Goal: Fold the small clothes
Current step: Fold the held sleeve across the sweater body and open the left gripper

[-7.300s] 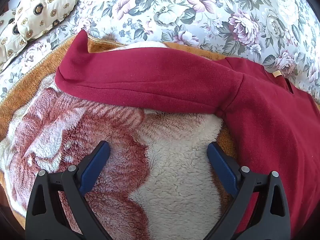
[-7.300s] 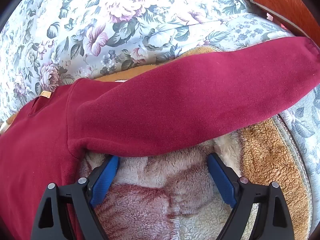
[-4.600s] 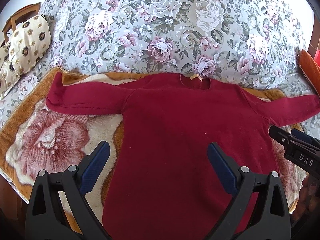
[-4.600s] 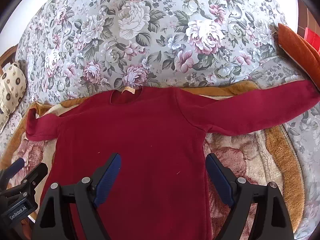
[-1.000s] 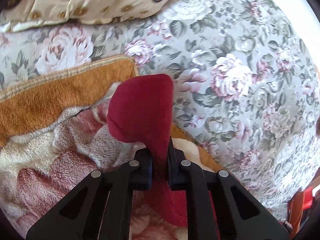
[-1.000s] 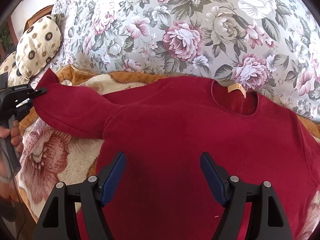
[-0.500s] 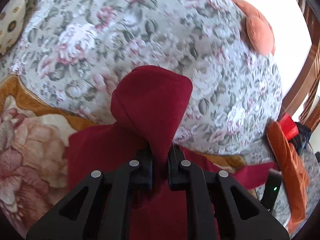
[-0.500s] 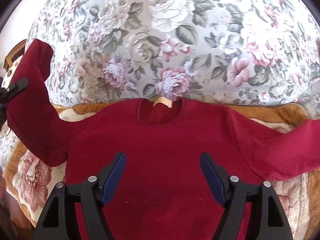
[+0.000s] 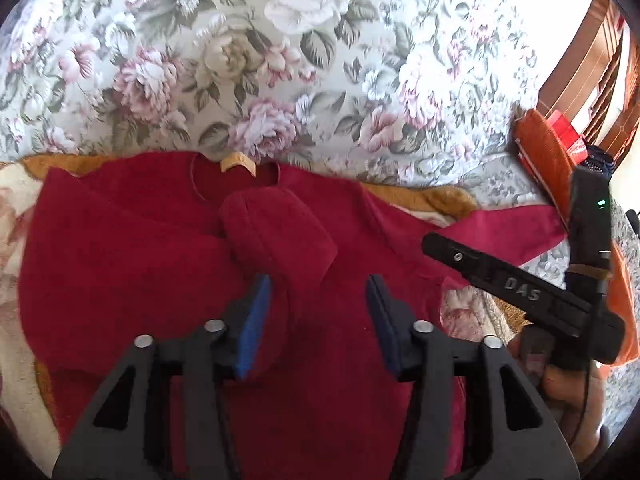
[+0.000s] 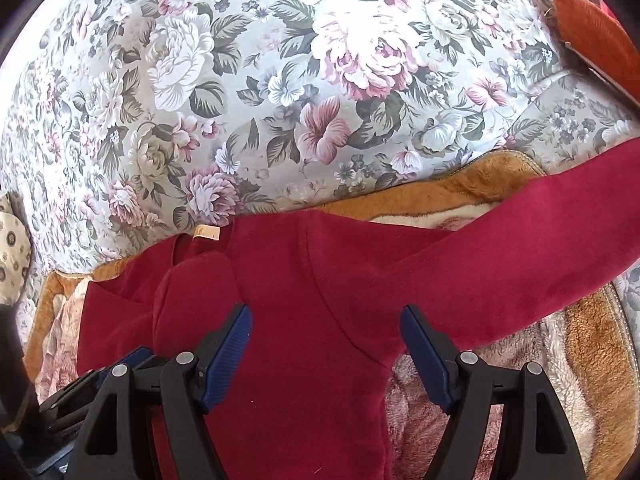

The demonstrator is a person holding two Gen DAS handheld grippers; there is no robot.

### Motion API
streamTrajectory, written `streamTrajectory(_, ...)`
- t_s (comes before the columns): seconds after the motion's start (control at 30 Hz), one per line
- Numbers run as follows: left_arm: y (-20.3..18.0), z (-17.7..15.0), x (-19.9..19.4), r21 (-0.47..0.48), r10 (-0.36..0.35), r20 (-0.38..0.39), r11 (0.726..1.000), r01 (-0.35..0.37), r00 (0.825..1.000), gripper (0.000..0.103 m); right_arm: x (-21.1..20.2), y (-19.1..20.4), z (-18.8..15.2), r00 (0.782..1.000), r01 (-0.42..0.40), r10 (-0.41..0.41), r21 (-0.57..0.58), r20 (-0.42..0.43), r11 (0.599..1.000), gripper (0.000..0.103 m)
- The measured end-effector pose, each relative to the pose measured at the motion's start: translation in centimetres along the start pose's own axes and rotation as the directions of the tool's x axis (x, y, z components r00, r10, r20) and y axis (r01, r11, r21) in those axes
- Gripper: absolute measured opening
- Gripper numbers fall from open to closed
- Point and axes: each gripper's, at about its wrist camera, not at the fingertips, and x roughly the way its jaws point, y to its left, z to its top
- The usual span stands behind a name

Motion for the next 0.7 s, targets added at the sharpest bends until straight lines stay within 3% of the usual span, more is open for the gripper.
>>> streamTrajectory(0.07,1.1,-0.1,-2.8,-0.002,0.041,0.070,0.999,-0.040,0.997,0.073,0.4,0.6,-0.1,1.000,-0.022,0.022,-0.010,-0.012,1.000,0.075)
streamTrajectory(0.17,3.8,-1.0,-5.7,-0.067,0.160,0.136,0.986,-0.152,0.978,0.073,0.9,3.1,-0.4,0.998,-0.054,0.053,-0.067,-0.016,0.996,0.075)
streamTrajectory(0.33,8.7,-3.1,-6.5,-0.225,0.375,0.158,0.914,-0.337,0.913,0.073,3.0,10.2,-1.3,0.998,-0.069,0.067,-0.236,-0.015,0.969,0.075)
streamTrajectory(0.47,9.8,-3.6,-4.7,-0.212,0.397,0.122,0.906,-0.367,0.910,0.073,7.5,15.8,-1.3,0.994,0.082,-0.104,-0.435,-0.027,0.897,0.075)
streamTrajectory(0.5,10.1,-3.7,-4.3,-0.209,0.396,0.113,0.906,-0.367,0.911,0.073,9.2,16.5,-1.4,0.988,0.116,-0.148,-0.473,-0.031,0.874,0.069)
streamTrajectory(0.53,10.2,-3.9,-4.0,-0.206,0.393,0.104,0.907,-0.367,0.914,0.073,10.2,16.5,-1.4,0.988,0.099,-0.143,-0.482,-0.057,0.871,0.042)
streamTrajectory(0.57,10.5,-4.1,-3.7,-0.203,0.395,0.091,0.906,-0.371,0.914,0.073,11.0,16.2,-1.4,0.987,0.054,-0.116,-0.467,-0.107,0.883,0.026)
streamTrajectory(0.6,10.7,-4.2,-3.5,-0.204,0.396,0.086,0.905,-0.373,0.914,0.073,11.0,15.2,-1.1,0.987,-0.005,-0.063,-0.412,-0.151,0.911,0.020)
streamTrajectory(0.7,11.6,-4.3,-3.5,-0.236,0.379,0.078,0.905,-0.353,0.922,0.073,7.1,12.4,-0.7,0.995,-0.052,0.022,-0.342,-0.093,0.938,0.012)
